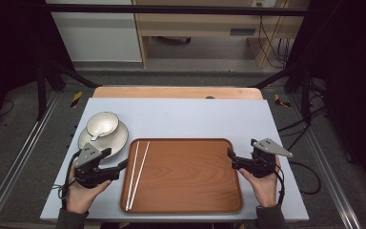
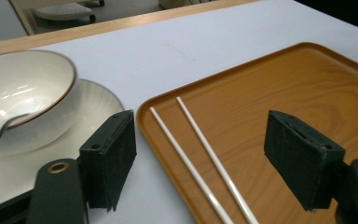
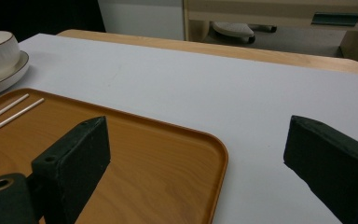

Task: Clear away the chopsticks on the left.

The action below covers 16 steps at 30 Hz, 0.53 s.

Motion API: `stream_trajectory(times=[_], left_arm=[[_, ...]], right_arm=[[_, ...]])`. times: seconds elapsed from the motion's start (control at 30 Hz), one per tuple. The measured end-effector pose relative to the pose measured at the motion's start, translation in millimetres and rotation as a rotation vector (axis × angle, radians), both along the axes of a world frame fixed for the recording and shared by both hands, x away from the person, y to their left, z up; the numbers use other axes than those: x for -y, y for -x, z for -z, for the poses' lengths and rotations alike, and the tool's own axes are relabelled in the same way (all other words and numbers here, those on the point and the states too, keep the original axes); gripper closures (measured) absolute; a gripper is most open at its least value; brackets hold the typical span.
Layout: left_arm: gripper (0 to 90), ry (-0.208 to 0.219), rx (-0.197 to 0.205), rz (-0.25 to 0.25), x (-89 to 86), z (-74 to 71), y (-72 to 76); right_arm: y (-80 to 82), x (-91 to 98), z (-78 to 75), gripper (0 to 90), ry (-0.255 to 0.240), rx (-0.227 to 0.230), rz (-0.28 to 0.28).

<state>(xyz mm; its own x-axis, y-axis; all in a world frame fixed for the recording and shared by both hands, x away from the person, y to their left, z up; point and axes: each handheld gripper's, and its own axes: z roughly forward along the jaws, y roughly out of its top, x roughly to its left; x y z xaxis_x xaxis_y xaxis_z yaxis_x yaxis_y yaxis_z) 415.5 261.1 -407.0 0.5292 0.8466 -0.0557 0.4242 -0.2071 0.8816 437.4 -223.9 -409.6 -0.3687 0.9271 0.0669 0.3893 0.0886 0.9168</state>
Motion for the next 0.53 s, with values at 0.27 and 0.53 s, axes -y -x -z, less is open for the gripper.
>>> stream_trajectory(times=[0.27,0.53], left_arm=[[22.3,-0.012,-0.001,-0.028,-13.3,6.1,1.2],[22.0,-0.012,0.0,-0.052,-24.9,11.5,2.2]], right_arm=[[-0.5,-0.9,1.1,7.2,0.007,0.001,-0.002],[-1.7,0.7,3.6,7.2,0.011,-0.004,0.002]])
